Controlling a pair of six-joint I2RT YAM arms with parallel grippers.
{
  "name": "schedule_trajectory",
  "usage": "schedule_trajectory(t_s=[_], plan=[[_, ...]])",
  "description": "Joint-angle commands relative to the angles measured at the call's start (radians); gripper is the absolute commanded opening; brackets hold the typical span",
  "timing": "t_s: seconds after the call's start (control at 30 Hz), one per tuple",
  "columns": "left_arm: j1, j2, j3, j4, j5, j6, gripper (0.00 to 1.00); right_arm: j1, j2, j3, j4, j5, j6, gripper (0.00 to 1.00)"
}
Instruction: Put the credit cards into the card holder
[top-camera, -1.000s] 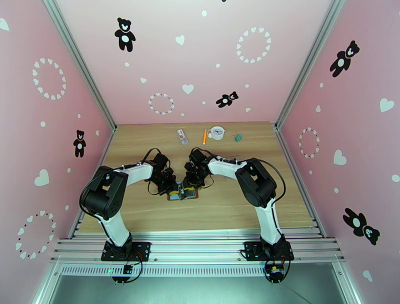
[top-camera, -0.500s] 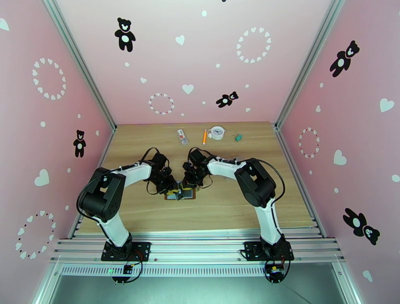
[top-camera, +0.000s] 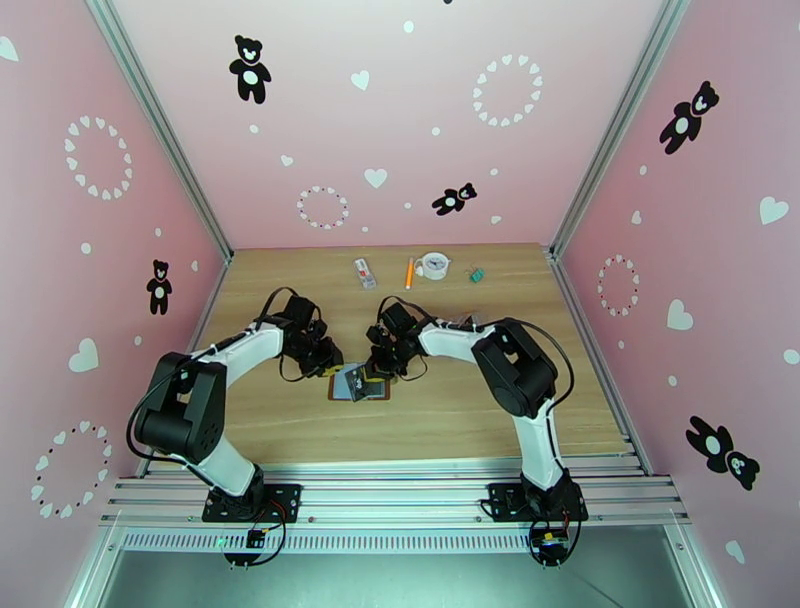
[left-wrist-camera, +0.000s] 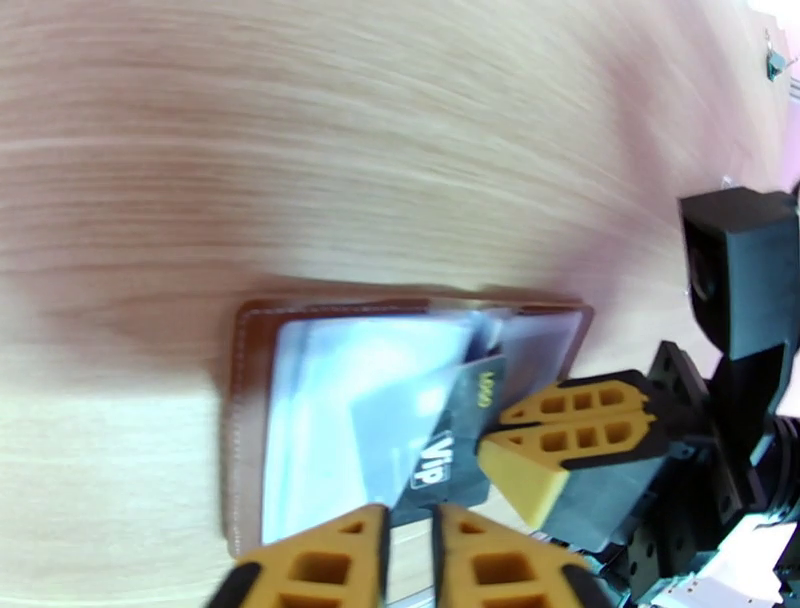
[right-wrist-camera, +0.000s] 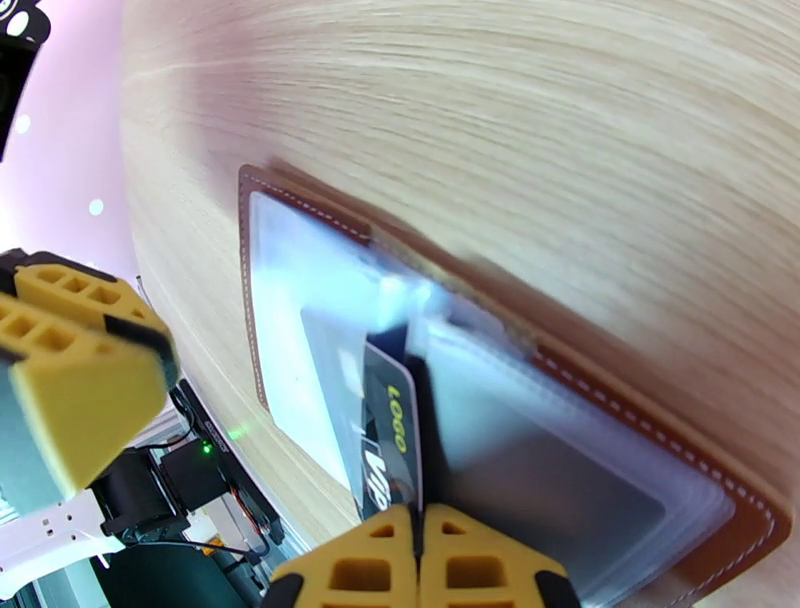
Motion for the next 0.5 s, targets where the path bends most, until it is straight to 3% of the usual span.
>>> schedule_trajectory(t_s=[0.0, 0.47], plan=[[0.005, 0.024, -0.042, -0.017, -0.031, -0.013, 0.13, -0.007, -0.040, -0.039, 0.013, 0.071, 0.036, 0.00], [0.007, 0.087, -0.129, 0.019, -0.040, 0.002, 0.08, -0.023, -0.083, -0.112, 0.059, 0.126, 0.105, 0.00]])
